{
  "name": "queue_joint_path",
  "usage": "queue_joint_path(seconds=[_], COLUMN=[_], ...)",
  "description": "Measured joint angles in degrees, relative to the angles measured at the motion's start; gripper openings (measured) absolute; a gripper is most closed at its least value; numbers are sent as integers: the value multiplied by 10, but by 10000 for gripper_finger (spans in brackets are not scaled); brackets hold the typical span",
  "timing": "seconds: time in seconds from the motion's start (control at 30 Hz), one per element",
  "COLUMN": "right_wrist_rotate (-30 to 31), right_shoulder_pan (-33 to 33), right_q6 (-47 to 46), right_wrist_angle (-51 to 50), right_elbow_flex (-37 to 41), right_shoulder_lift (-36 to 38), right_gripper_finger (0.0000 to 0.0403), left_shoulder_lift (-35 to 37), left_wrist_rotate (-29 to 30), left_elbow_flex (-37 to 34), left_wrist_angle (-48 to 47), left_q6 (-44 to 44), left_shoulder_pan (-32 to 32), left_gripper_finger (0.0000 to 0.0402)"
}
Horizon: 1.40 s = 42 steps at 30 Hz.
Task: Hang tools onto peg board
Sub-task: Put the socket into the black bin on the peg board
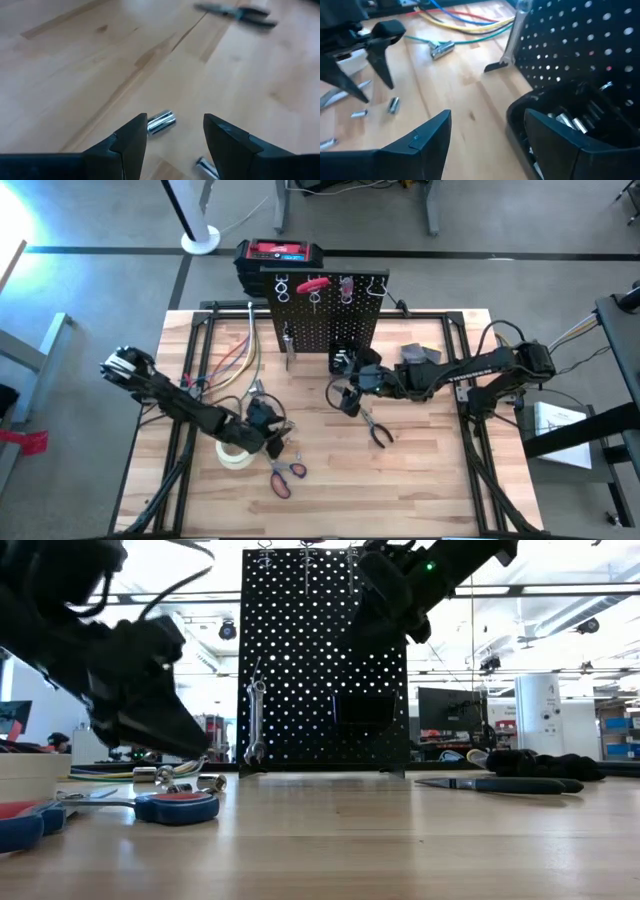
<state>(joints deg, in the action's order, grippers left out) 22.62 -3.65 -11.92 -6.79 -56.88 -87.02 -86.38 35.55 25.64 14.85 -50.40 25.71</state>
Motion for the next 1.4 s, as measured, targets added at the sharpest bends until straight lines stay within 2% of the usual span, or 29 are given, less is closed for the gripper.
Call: queue_joint_path(seconds=[0.17, 0.3, 0.47, 0.6, 0.77, 0.9, 1.13, 1.4], right_wrist_rotate=[1, 32, 74, 75, 92, 119, 125, 133], right_shoulder_pan=[-27, -60, -96, -110, -125, -134, -140, -140], right_q6=[-12, -19, -26, -36, -58, -80, -92, -92], right_wrist_angle=[-2, -2, -4, -12, -52, -87, -111, -113], right_elbow_flex=[0, 0, 0, 0, 0, 0, 0, 0], right_shoulder_lift=[0, 0, 1, 3, 7, 12, 16, 21], right_gripper_finger=[252, 254, 248, 246, 245, 245, 245, 245], left_shoulder_lift=[-57, -87, -111, -119, -132, -158, -199, -221], left_wrist_rotate=[0, 5, 24, 74, 87, 56, 14, 2], left_elbow_flex=[47, 85, 117, 154, 198, 228, 280, 324], left_wrist_angle=[-79, -154, -175, -188, -241, -279, -448, -465], left_q6=[-43, -110, -129, -104, -109, -136, -298, -311], left_shoulder_pan=[-2, -8, -14, -15, -25, -39, -52, -36], left_gripper_finger=[185, 185, 187, 207, 246, 274, 293, 292])
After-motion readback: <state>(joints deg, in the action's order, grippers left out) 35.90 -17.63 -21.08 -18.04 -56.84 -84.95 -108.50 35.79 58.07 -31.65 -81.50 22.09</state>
